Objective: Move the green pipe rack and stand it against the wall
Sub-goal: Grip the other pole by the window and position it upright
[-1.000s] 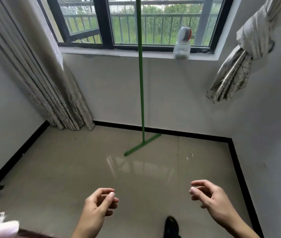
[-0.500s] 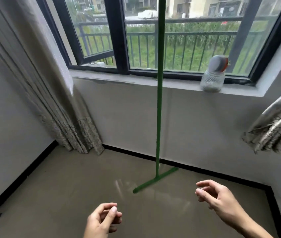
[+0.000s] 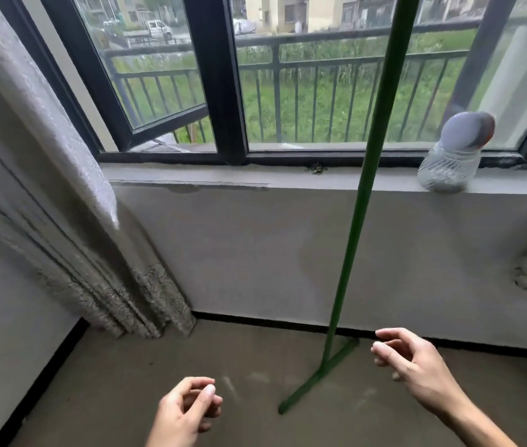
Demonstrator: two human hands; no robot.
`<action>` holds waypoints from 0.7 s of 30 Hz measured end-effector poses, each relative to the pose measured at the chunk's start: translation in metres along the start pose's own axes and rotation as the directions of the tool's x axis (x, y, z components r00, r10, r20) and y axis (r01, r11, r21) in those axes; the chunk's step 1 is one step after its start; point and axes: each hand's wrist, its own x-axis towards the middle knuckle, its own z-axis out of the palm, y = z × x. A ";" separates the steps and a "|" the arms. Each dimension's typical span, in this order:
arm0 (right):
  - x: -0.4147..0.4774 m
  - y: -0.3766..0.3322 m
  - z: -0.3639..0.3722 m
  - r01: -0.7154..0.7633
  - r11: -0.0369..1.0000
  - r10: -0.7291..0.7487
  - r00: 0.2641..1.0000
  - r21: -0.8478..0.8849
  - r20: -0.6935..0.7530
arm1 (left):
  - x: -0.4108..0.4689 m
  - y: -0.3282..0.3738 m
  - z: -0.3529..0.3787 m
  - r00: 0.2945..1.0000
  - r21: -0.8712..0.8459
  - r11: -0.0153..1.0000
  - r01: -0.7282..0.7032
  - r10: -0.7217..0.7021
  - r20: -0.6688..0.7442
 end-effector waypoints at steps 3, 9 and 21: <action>0.020 -0.024 0.023 -0.019 1.000 0.020 0.999 0.015 -0.042 | 0.048 0.030 -0.017 0.997 0.043 0.998 -0.045 0.042 0.066; 0.074 -0.053 0.027 -0.050 0.998 0.055 0.982 0.035 -0.181 | 0.135 0.099 0.014 0.956 0.038 0.987 -0.158 0.143 0.257; 0.189 -0.090 0.036 -0.103 0.988 0.049 0.916 -0.114 -0.397 | 0.232 0.281 0.150 0.586 -0.060 0.813 -0.579 0.466 0.662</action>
